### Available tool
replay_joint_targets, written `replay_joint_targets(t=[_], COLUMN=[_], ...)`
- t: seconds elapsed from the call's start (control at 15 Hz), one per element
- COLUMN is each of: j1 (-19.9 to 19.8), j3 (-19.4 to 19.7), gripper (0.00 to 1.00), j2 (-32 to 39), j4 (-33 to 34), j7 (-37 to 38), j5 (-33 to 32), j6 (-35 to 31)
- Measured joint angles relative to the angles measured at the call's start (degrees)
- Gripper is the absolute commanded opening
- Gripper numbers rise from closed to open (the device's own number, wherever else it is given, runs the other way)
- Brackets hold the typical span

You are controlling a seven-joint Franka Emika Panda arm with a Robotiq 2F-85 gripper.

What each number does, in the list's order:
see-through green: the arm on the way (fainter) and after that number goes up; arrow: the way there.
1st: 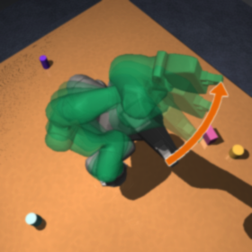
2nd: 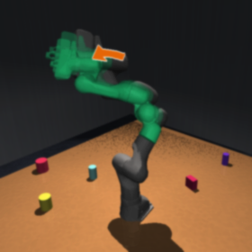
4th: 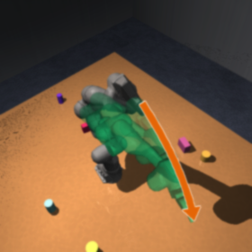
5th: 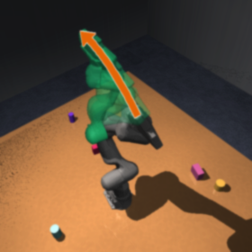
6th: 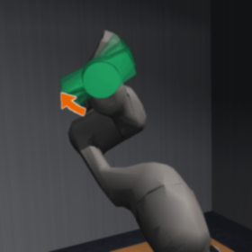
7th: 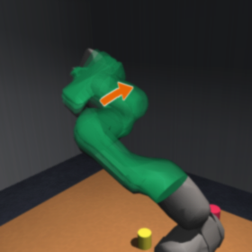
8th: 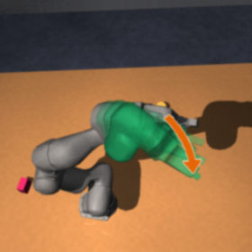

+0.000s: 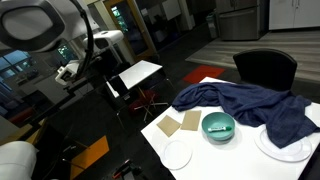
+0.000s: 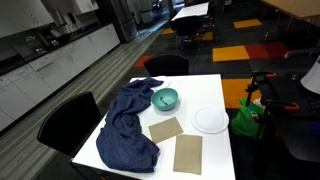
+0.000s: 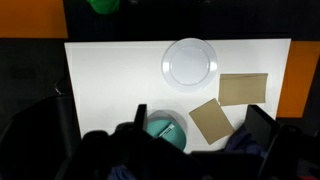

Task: Pick the marker from the bowl and put it on the table

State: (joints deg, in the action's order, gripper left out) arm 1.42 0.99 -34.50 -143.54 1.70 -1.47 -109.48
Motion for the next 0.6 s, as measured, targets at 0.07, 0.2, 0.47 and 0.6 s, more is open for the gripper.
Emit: replay_joint_targets(t=[0.07,0.2,0.47,0.6], j1=[0.0,0.0,0.0,0.0], j3=[0.0,-0.2,-1.4,-2.4], gripper=[1.0,1.0,1.0,1.0], j2=[0.0,0.3,2.2,4.0], j4=[0.0,0.1,1.0,1.9], j7=[0.2,1.3,7.0,11.1], j5=[0.0,0.1,1.8,3.1], j6=[-0.1,-0.7,-4.3,-7.3])
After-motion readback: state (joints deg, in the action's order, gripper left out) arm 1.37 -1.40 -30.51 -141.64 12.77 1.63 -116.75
